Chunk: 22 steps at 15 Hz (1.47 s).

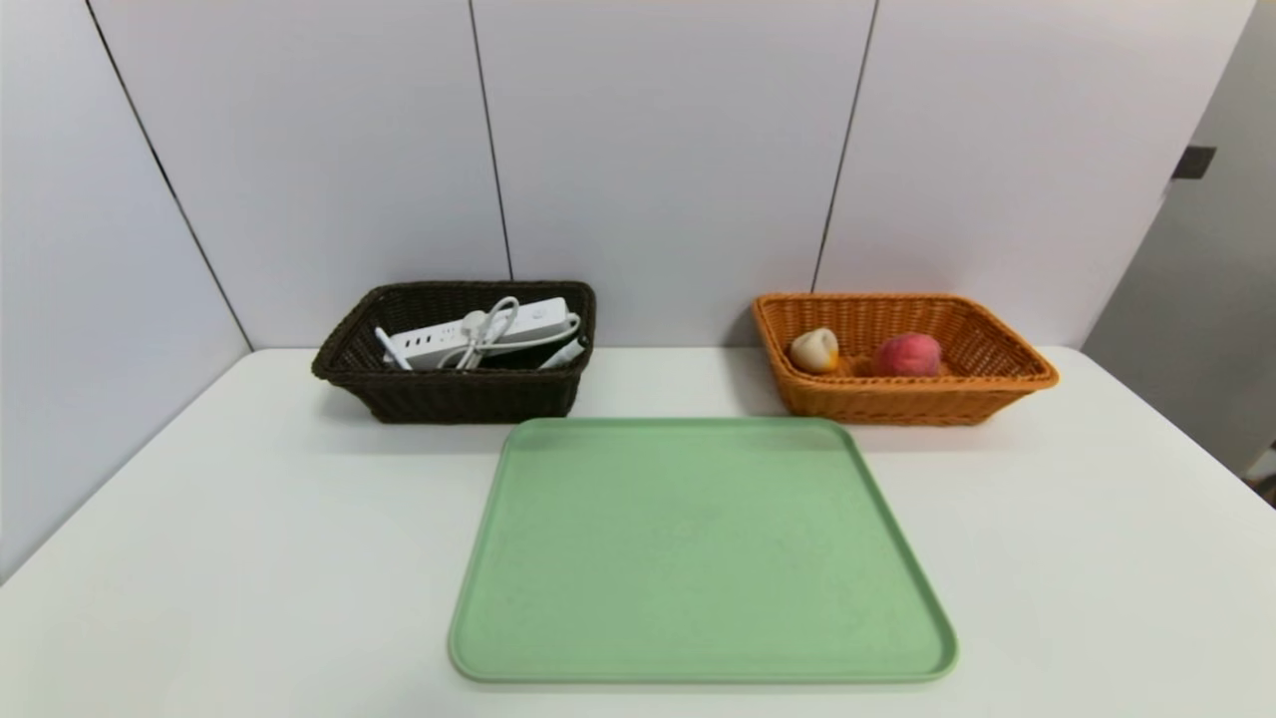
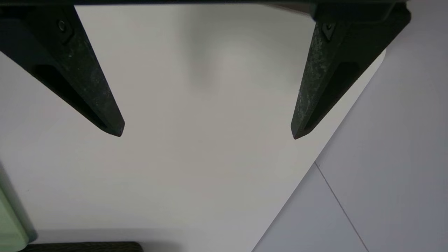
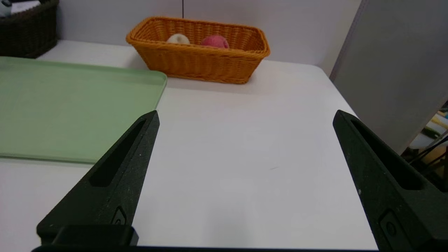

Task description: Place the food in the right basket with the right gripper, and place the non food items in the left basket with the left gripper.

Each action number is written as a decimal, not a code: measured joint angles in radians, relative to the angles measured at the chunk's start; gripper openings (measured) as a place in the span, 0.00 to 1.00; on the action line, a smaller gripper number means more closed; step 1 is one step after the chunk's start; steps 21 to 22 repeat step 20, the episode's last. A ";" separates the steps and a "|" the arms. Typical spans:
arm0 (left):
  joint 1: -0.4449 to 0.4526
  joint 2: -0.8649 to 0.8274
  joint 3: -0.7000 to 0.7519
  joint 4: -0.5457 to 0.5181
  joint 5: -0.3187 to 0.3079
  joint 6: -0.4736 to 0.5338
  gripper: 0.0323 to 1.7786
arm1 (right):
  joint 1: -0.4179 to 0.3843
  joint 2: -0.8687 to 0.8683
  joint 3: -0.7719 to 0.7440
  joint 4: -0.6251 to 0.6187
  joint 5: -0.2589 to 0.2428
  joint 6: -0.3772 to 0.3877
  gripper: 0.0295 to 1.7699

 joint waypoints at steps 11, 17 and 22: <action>0.006 -0.052 0.291 -0.347 -0.304 0.014 0.95 | 0.004 -0.067 0.232 -0.060 0.047 -0.027 0.97; 0.006 -0.052 0.292 -0.371 -0.284 -0.060 0.95 | 0.004 -0.067 0.233 -0.060 0.044 -0.020 0.97; 0.006 -0.052 0.292 -0.372 -0.276 -0.076 0.95 | 0.004 -0.067 0.233 -0.059 0.046 -0.022 0.97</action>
